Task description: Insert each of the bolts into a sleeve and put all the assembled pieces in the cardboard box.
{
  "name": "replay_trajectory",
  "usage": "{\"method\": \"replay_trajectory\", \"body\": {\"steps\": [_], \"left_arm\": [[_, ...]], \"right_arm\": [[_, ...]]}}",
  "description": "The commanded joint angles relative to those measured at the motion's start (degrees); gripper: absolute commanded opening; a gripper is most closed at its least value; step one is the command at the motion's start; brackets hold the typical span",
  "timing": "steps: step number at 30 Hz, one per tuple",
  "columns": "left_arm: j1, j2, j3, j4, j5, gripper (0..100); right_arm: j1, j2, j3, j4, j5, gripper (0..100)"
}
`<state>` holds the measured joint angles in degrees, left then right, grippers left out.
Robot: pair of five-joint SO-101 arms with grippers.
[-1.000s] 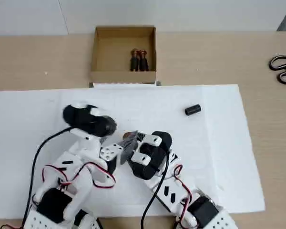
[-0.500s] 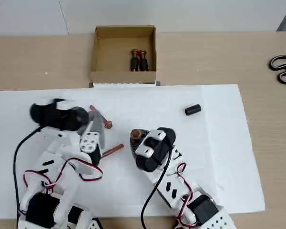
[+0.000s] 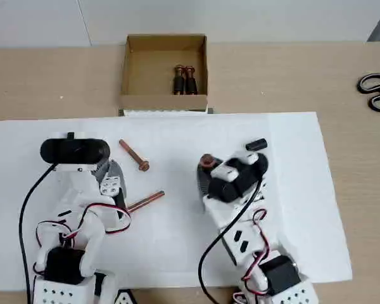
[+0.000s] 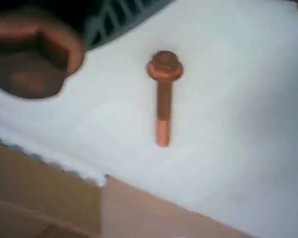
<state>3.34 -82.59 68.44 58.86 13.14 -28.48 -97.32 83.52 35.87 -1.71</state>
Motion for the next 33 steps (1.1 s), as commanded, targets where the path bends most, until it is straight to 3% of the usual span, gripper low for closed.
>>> {"method": "replay_trajectory", "body": {"steps": [1,13,33], "left_arm": [[-1.23,-0.44,-0.13,0.53,0.09,1],[-1.41,-0.62,1.71,2.99,0.35,1],[-1.41,-0.62,1.63,2.90,0.18,1]], "right_arm": [[0.75,8.13,-11.96,-1.27,-0.88,0.2],[3.38,59.21,-50.90,-8.13,-1.05,0.2],[3.56,131.30,-120.35,-8.22,-0.70,0.2]]}}
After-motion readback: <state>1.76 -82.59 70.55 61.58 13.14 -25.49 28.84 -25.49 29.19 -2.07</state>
